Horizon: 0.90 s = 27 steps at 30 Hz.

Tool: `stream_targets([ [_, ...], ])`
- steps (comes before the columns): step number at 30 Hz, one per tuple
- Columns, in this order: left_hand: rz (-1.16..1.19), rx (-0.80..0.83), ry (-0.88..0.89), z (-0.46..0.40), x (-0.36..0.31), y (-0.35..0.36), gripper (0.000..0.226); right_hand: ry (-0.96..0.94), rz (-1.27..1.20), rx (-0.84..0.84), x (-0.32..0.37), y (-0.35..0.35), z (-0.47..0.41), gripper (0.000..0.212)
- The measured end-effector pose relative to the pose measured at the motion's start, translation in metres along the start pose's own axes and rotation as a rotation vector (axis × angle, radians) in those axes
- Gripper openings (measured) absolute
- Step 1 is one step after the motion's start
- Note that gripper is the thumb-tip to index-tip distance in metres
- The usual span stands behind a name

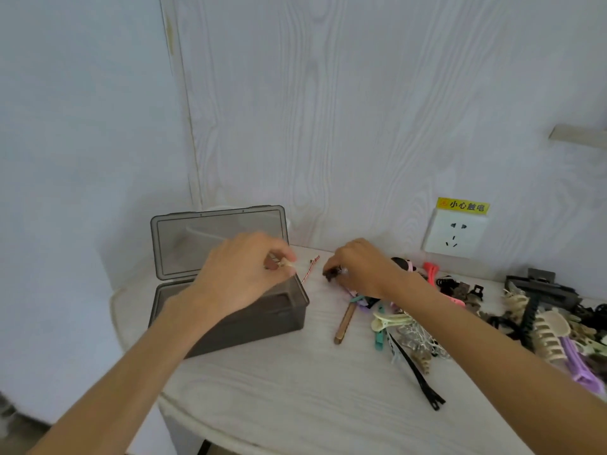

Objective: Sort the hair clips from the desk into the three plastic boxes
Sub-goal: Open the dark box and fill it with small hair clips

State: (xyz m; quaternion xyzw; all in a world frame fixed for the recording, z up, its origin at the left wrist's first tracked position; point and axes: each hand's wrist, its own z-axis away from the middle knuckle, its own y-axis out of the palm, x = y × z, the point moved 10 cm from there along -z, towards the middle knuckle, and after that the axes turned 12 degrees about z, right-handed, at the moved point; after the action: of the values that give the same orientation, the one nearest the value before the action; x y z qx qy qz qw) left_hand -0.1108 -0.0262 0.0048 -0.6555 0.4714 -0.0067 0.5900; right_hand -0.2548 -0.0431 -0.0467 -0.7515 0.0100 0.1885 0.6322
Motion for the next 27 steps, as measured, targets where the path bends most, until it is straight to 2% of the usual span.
stream_targets([
  [3, 0.018, -0.079, -0.044, 0.025, 0.012, -0.016, 0.014, 0.150, -0.269, -0.206, -0.016, -0.023, 0.016, 0.024],
  [6, -0.088, -0.205, -0.070, 0.048, 0.021, -0.027, 0.015, 0.392, -0.750, -0.430, -0.025, -0.048, 0.038, 0.025],
  [8, -0.159, -0.325, -0.069, 0.064, 0.023, -0.038, 0.013, 0.386, -0.946, -0.483, 0.001, -0.065, 0.043, 0.026],
  [10, -0.210, -0.434, -0.058, 0.076, 0.024, -0.047, 0.008, 0.281, -0.938, -0.428, 0.040, -0.075, 0.040, 0.026],
  [12, -0.237, -0.484, -0.067, 0.082, 0.027, -0.051, 0.008, 0.216, -0.802, -0.343, 0.069, -0.071, 0.035, 0.028],
  [15, -0.197, -0.424, -0.062, 0.082, 0.038, -0.043, 0.025, 0.219, -0.637, -0.276, 0.081, -0.057, 0.034, 0.035],
  [18, -0.102, -0.356, -0.002, 0.085, 0.042, -0.031, 0.036, 0.268, -0.567, -0.316, 0.070, -0.050, 0.046, 0.027],
  [23, -0.046, -0.295, 0.020, 0.084, 0.039, -0.008, 0.052, 0.312, -0.556, -0.315, 0.051, -0.042, 0.063, 0.015],
  [27, -0.045, -0.293, 0.006, 0.068, 0.034, -0.002, 0.052, 0.319, -0.648, -0.343, 0.039, -0.039, 0.064, 0.015],
])
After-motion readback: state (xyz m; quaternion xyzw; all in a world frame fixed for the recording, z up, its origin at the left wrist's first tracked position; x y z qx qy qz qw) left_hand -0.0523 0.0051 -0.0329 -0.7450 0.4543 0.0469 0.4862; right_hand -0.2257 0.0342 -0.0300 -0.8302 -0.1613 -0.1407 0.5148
